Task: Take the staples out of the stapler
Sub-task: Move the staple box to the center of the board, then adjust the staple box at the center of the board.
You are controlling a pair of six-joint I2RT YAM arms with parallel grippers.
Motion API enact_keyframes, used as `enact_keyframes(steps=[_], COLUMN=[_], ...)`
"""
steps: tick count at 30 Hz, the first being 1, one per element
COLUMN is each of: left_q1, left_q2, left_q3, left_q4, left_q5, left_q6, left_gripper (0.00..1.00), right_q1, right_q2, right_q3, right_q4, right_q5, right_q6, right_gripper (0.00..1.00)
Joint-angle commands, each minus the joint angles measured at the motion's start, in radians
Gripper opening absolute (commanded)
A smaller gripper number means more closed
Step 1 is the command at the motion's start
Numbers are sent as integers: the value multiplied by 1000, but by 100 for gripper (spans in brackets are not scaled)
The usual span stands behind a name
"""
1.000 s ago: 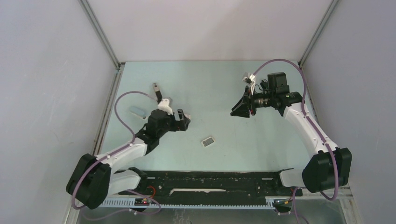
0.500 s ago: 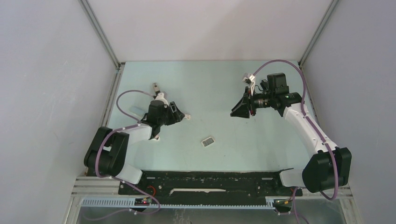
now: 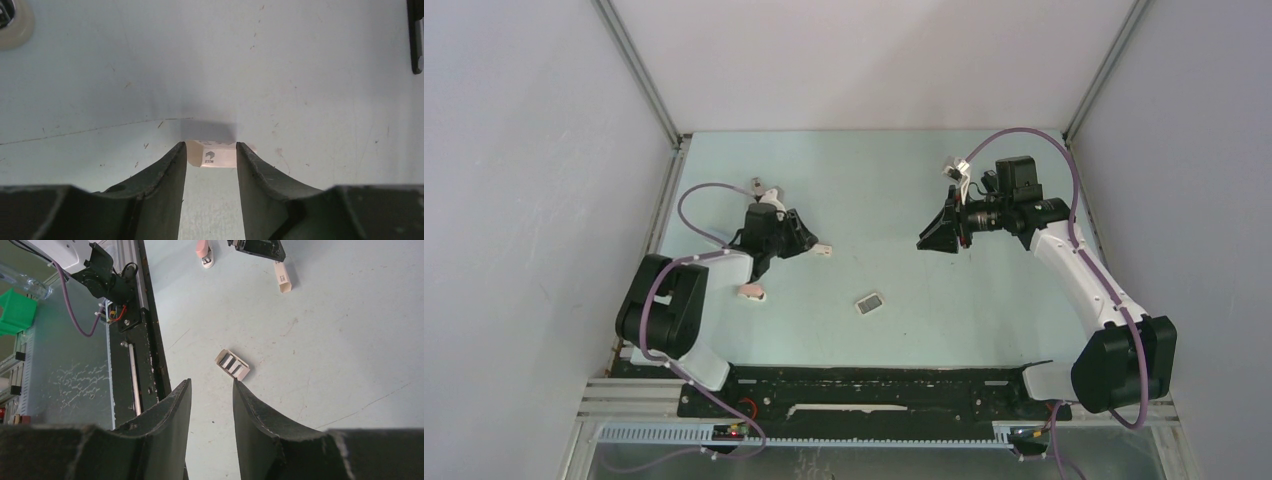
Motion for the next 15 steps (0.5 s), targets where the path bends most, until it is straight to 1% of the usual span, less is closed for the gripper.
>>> enact_keyframes(steps=[1, 6, 9, 15], left_q1=[4, 3, 4, 4], left_q2=[31, 50, 50, 48], left_q3=[50, 51, 43, 25], left_q4=[-11, -3, 6, 28], left_q5=[30, 50, 59, 93], left_q6=[28, 27, 27, 24], left_gripper=[45, 36, 33, 22], right_q1=[4, 4, 4, 7], right_q2=[-12, -12, -11, -8], right_q3=[2, 2, 1, 1], right_q4=[20, 19, 18, 19], right_q5=[-17, -17, -17, -17], right_q6=[5, 4, 4, 3], right_gripper=[44, 44, 44, 44])
